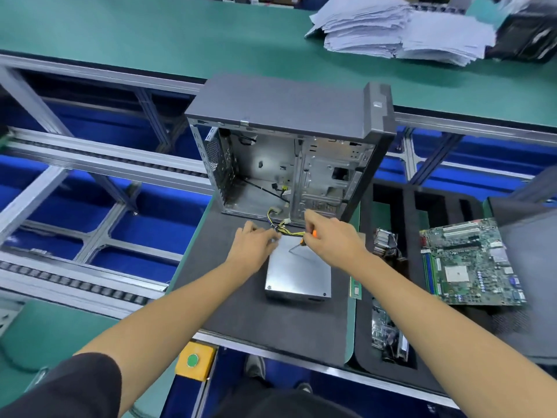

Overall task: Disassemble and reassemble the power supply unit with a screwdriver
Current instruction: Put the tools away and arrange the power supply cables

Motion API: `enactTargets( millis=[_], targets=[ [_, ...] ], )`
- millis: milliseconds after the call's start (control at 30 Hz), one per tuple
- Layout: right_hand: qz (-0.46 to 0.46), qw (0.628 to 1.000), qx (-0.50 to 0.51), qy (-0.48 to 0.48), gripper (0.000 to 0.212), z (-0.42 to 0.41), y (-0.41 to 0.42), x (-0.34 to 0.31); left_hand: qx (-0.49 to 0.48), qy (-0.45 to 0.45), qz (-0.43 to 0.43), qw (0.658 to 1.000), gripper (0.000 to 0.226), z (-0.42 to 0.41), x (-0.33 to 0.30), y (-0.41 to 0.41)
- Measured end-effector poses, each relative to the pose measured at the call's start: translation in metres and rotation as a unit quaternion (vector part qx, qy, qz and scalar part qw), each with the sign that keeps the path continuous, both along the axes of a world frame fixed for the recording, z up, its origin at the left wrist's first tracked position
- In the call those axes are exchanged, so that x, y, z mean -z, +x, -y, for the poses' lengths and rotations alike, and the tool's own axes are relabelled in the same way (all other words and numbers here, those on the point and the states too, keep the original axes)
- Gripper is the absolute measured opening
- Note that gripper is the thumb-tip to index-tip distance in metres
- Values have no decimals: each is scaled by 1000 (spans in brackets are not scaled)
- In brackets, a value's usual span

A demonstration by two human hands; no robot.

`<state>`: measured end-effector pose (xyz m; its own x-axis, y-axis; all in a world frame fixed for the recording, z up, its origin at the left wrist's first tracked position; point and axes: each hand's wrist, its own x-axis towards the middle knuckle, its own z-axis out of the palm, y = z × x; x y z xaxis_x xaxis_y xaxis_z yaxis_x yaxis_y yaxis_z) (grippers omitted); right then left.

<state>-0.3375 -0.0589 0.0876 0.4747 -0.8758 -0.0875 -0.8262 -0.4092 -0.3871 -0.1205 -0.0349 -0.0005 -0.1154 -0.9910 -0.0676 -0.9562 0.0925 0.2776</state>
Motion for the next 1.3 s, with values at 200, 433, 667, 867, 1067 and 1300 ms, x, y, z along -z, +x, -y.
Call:
enactTargets(
  millis=[200, 433, 667, 867, 1067, 1300],
  targets=[
    [6, 1000, 11, 13, 14, -9, -8, -1, -57, 18, -61, 996, 12, 11, -10, -12],
    [31, 999, 29, 16, 9, -21, -19, 4, -94, 16, -42, 995, 12, 10, -10, -23],
    [70, 996, 52, 10, 12, -34, -29, 16, -96, 51, -132, 985, 39, -20, 4, -8],
    [105, 978, 152, 92, 15, -46, -38, 51, -114, 154, -419, 887, 56, -84, 28, -9],
    [90, 969, 195, 125, 8, -65, -41, 81, -96, 139, -470, 866, 46, -100, 28, -7],
    [97, 968, 202, 114, 9, -72, -34, 88, -99, 149, -486, 856, 45, -102, 28, -4]
  ],
)
